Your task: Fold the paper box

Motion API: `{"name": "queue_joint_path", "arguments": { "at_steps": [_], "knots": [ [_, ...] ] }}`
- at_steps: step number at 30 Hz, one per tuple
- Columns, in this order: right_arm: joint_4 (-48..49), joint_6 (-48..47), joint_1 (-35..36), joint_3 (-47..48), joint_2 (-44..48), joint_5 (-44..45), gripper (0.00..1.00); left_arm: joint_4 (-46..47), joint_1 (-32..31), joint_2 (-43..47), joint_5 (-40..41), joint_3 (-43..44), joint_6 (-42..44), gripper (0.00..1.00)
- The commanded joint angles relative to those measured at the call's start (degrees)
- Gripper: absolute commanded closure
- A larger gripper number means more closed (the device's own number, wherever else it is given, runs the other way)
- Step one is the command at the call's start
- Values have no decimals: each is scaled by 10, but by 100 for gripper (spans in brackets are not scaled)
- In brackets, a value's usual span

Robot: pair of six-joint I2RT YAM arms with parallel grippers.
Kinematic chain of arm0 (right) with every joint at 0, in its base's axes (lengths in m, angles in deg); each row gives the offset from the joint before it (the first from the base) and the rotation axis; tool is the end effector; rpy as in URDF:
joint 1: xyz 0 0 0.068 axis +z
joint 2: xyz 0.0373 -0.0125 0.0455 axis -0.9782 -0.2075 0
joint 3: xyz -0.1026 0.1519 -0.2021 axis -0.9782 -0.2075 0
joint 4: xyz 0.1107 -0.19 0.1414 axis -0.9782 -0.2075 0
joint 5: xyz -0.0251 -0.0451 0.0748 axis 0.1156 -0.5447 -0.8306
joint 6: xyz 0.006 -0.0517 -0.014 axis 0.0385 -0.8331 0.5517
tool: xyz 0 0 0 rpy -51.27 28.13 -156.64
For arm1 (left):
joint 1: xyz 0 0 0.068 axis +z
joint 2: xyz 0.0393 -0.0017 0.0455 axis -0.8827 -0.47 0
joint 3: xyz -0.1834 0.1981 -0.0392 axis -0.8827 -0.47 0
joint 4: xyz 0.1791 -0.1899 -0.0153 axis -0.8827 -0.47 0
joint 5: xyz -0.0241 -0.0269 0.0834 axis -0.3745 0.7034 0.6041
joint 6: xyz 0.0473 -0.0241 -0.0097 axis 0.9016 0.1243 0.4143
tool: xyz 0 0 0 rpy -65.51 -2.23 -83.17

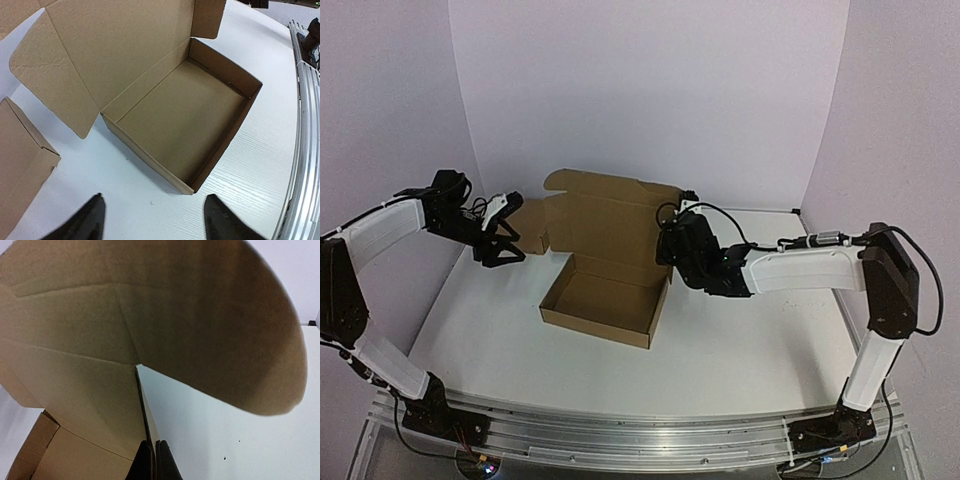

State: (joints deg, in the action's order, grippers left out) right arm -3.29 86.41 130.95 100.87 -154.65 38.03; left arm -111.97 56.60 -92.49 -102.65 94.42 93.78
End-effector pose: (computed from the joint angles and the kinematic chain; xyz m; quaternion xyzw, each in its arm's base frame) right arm 0.2707 0.3158 0.2450 0.0268 0.7980 0.0695 0.5981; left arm 0.2946 -0.0525 0.2855 0.5052 0.7398 -0.2337 0.3781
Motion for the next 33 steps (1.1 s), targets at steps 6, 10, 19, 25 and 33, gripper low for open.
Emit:
{"name": "queue_joint_path", "arguments": {
  "at_steps": [6, 10, 19, 25, 33],
  "knots": [
    [59, -65, -14, -42, 41, -90, 100, 354, 29, -83, 100, -18, -161, 58],
    [73, -80, -25, -65, 53, -128, 100, 406, 8, -153, 184, 23, -182, 66],
    [76, -94, -28, -61, 46, -141, 100, 447, -34, -243, 176, 83, -143, 59],
    [80, -90, -29, -58, 43, -140, 100, 430, -53, -273, 175, 120, -150, 59],
    [80, -83, -28, -32, 21, -146, 100, 435, -89, -186, 85, 19, -105, 59]
  ]
}}
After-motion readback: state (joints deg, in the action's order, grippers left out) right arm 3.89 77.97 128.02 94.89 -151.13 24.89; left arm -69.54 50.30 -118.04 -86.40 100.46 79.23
